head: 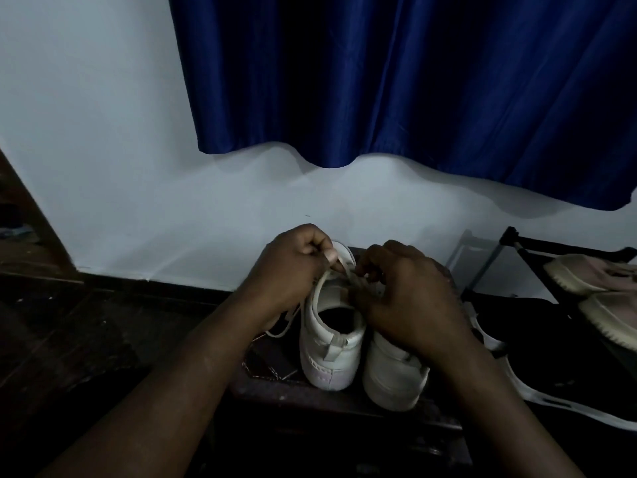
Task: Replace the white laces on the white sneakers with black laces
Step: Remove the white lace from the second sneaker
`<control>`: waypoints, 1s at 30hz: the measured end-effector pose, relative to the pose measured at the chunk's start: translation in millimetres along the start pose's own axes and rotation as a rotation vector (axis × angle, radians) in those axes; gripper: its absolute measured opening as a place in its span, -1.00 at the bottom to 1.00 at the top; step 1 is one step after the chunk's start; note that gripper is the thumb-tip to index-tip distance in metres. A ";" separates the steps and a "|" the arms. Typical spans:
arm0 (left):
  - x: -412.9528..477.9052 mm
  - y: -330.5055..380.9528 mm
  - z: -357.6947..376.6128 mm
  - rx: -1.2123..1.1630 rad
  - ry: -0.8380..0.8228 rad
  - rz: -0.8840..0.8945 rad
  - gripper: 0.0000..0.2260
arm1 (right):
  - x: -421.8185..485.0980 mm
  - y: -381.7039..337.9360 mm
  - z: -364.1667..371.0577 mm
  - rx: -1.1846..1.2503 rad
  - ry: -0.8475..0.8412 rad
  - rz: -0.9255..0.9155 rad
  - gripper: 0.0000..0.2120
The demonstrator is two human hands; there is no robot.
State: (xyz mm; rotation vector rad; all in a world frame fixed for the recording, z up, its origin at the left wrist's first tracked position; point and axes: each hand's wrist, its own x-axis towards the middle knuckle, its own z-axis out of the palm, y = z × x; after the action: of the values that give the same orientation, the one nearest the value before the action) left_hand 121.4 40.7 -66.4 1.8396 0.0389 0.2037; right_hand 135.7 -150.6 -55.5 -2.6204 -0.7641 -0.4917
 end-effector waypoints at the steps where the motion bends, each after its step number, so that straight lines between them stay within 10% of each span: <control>1: -1.5 1.2 -0.7 -0.103 -0.005 -0.026 -0.87 | -0.4 0.0 2.7 -0.012 0.028 0.006 -0.79; 5: -5.6 9.2 -2.7 -0.393 0.005 -0.071 -0.85 | -0.8 -0.2 8.4 -0.043 0.104 0.033 -0.84; 16: -8.3 9.6 -9.0 0.723 -0.078 0.330 -0.93 | -3.4 -3.9 6.4 0.037 0.132 -0.036 -0.83; 19: -7.5 14.2 -7.4 0.505 -0.059 0.267 -0.82 | -3.9 -5.2 6.2 0.035 0.140 -0.028 -0.84; 23: -7.2 23.2 -9.2 -0.367 0.133 -0.031 -0.74 | -3.0 -5.2 6.6 0.035 0.114 0.002 -0.79; 30: -3.0 16.4 -18.6 -0.026 0.086 0.007 -0.90 | -3.2 -6.4 5.5 0.063 0.108 0.023 -0.77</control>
State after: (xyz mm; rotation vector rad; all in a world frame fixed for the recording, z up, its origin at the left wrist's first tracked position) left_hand 114.2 53.4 -46.2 1.8050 0.0890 0.2873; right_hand 130.7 -144.6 -60.0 -2.5186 -0.7025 -0.5876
